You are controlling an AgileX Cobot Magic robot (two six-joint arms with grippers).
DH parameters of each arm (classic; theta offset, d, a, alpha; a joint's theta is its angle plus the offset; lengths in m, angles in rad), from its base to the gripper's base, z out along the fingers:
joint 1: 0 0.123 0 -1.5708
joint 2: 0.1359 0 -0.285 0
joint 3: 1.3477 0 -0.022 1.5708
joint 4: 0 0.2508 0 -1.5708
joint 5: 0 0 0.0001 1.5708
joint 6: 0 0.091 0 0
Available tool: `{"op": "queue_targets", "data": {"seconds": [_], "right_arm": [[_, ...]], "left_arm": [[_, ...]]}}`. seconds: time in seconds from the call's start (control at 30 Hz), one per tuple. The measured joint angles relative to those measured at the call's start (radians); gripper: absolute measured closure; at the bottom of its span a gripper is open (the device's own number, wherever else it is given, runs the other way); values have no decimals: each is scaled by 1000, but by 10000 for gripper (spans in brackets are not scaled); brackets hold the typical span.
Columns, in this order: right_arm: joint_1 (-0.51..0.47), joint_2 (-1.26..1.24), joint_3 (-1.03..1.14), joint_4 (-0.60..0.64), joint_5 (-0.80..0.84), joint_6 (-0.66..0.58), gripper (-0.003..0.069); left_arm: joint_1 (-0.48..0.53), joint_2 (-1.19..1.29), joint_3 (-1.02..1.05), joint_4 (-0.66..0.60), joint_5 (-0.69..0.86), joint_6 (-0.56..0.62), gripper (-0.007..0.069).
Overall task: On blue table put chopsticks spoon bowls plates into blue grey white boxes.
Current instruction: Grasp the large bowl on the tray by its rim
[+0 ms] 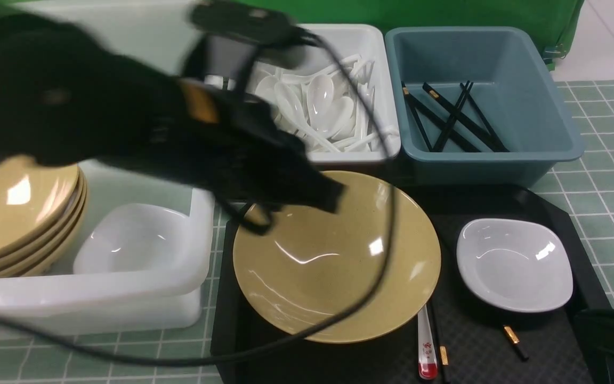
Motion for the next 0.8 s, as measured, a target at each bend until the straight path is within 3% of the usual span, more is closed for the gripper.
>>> {"op": "queue_targets", "data": {"seconds": [0.43,0.6,0.8], "right_arm": [[16,0,0,28,-22,-38,623],[16,0,0,28,-27,-39,622],[16,0,0,29,-37,-39,622]], "left_arm": [[-31,515,-204,-16,45,26,622],[-31,574,-229,-240,52,127,622],[-31,572,-240,-645,44,439,622]]}}
